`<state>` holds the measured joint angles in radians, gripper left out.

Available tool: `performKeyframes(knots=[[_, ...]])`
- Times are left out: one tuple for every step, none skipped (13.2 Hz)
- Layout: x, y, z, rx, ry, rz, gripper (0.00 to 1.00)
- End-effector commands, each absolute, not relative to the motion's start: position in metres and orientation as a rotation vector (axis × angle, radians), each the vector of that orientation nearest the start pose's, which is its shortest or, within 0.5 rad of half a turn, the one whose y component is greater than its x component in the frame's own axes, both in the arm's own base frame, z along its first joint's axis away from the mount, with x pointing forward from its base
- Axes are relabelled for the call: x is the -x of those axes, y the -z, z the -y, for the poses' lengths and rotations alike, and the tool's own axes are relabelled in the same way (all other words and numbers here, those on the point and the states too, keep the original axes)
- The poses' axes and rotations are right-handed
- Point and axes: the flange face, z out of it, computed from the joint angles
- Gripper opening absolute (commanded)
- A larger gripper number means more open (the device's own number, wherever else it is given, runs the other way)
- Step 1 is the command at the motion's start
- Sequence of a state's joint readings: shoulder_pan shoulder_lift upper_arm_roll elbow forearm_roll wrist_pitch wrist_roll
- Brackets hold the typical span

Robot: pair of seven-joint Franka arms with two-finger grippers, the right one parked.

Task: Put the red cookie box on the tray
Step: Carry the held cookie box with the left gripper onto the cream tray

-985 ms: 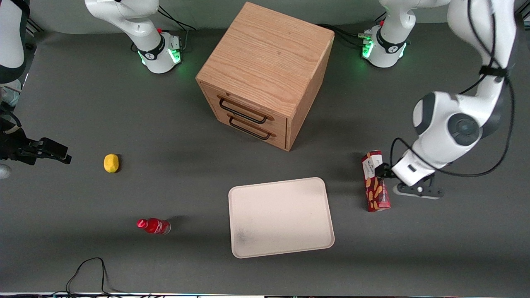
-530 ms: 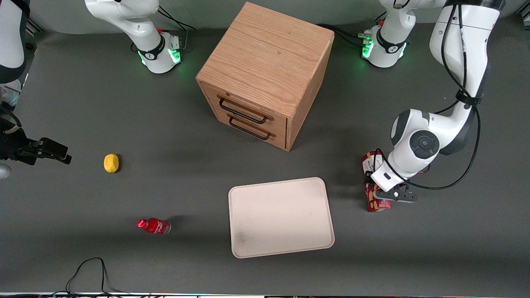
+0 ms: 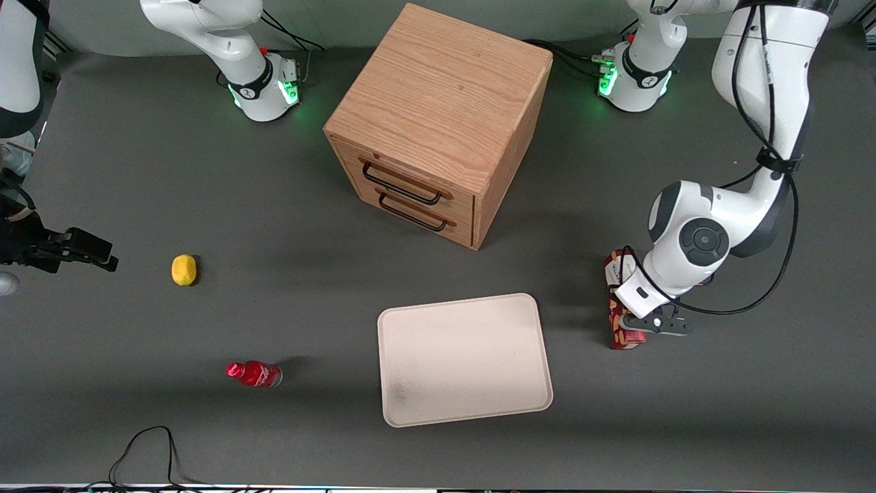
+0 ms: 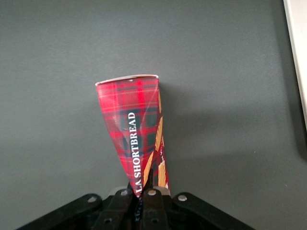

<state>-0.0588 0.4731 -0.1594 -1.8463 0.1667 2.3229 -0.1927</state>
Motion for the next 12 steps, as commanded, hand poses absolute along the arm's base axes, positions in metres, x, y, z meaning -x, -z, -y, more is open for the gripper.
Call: performKeyframes(knots=[[-0.659, -0.352, 0.145, 3.107, -0.017, -0.106, 0.00], [-0.669, -0.372, 0.162, 3.158, -0.064, -0.084, 0.00], [-0.680, -0.394, 0.176, 3.174, -0.087, -0.096, 0.00], [-0.693, -0.416, 0.190, 3.179, -0.096, -0.111, 0.00], [-0.702, -0.429, 0.208, 3.185, -0.106, -0.092, 0.00], [-0.709, -0.434, 0.227, 3.190, -0.115, -0.041, 0.00], [-0.712, -0.437, 0.243, 3.198, -0.092, -0.012, 0.00], [-0.717, -0.429, 0.250, 3.208, -0.078, -0.007, 0.00], [-0.720, -0.418, 0.267, 3.222, -0.046, -0.006, 0.00], [-0.724, -0.408, 0.282, 3.237, -0.001, 0.017, 0.00], [-0.726, -0.394, 0.296, 3.250, 0.035, 0.013, 0.00], [-0.728, -0.381, 0.308, 3.261, 0.076, 0.024, 0.00]])
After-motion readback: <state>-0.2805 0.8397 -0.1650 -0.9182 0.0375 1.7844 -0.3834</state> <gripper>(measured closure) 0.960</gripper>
